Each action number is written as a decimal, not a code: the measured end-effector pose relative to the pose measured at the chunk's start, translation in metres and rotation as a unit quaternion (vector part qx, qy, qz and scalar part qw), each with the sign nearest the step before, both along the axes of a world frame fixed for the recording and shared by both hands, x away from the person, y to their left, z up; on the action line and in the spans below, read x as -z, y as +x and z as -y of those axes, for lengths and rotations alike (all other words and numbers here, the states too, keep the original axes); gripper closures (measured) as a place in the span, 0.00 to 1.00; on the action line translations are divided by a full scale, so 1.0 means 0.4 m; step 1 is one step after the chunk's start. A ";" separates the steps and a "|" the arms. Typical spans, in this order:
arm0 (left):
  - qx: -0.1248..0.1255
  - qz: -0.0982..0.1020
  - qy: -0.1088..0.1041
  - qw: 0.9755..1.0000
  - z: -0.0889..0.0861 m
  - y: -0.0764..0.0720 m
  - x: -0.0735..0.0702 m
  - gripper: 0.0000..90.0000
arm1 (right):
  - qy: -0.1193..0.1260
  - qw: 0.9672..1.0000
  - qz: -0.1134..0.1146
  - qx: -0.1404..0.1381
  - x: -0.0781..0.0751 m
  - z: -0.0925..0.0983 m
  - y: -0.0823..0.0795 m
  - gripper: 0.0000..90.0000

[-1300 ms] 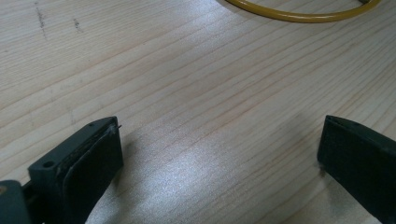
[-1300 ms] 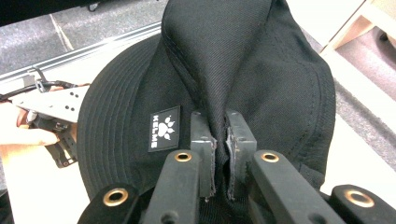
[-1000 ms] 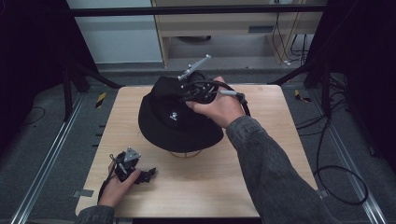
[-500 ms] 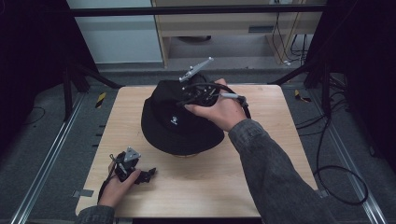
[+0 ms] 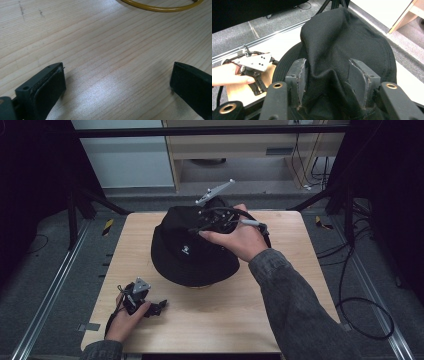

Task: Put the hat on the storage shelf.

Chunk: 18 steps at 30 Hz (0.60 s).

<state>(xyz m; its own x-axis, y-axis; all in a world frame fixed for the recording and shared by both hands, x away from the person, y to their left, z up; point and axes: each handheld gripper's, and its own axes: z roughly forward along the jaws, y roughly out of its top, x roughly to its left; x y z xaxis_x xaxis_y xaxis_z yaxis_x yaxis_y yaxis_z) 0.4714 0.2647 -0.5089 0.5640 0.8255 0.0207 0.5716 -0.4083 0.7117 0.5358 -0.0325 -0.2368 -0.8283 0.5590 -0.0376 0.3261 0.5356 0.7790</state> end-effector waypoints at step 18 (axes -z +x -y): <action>0.000 0.000 0.000 1.000 0.000 0.000 0.000 0.00 | 0.001 1.000 -0.004 0.004 0.000 0.002 0.000 0.46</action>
<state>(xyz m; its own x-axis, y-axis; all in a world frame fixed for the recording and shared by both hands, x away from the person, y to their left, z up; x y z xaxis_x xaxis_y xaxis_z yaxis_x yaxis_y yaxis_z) 0.4714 0.2647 -0.5089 0.5641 0.8254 0.0207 0.5714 -0.4084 0.7118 0.5356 -0.0333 -0.2368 -0.8246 0.5649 -0.0302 0.3359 0.5318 0.7774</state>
